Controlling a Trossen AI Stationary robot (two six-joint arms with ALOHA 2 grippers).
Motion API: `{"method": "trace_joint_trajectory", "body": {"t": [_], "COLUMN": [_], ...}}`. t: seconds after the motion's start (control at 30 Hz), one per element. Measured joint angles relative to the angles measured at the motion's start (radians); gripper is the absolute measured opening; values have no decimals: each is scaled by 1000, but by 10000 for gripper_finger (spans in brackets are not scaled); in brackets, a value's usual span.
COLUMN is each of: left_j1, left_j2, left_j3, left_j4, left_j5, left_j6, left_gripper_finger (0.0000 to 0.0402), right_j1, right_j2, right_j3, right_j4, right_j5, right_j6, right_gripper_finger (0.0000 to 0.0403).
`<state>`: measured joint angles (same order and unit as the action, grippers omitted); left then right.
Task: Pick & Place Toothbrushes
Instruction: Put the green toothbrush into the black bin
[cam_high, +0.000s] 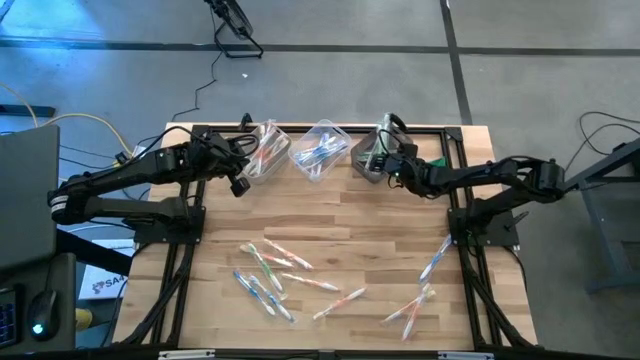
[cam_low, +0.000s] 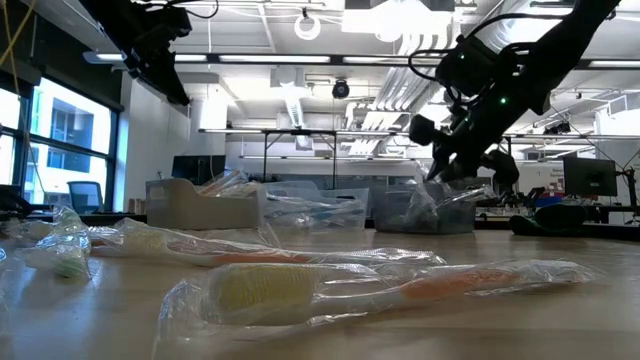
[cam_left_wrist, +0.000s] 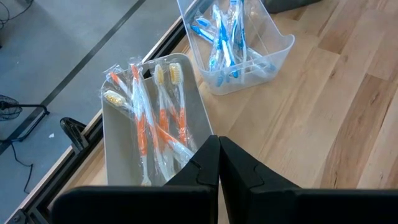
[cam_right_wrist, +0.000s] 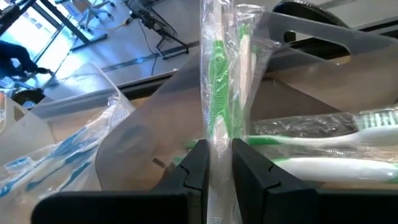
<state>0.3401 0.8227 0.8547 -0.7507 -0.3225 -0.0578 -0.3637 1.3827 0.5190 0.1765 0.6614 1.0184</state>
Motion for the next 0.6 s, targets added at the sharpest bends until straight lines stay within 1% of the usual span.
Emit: {"method": "trace_joint_trajectory", "body": {"t": [0.33,0.4,0.6], "left_j1": [0,0,0], "left_j2": [0,0,0], "left_j3": [0,0,0], "left_j4": [0,0,0], "left_j5": [0,0,0], "left_j6": [0,0,0], "left_gripper_finger": [1,1,1], "right_j1": [-21,-23,-23], "right_j2": [0,0,0], "right_j3": [0,1,1], "right_j4": [-70,-68,-68], "right_j5": [-53,-61,-54], "right_j6": [34,33,33], "right_gripper_finger": [43,62,137]}}
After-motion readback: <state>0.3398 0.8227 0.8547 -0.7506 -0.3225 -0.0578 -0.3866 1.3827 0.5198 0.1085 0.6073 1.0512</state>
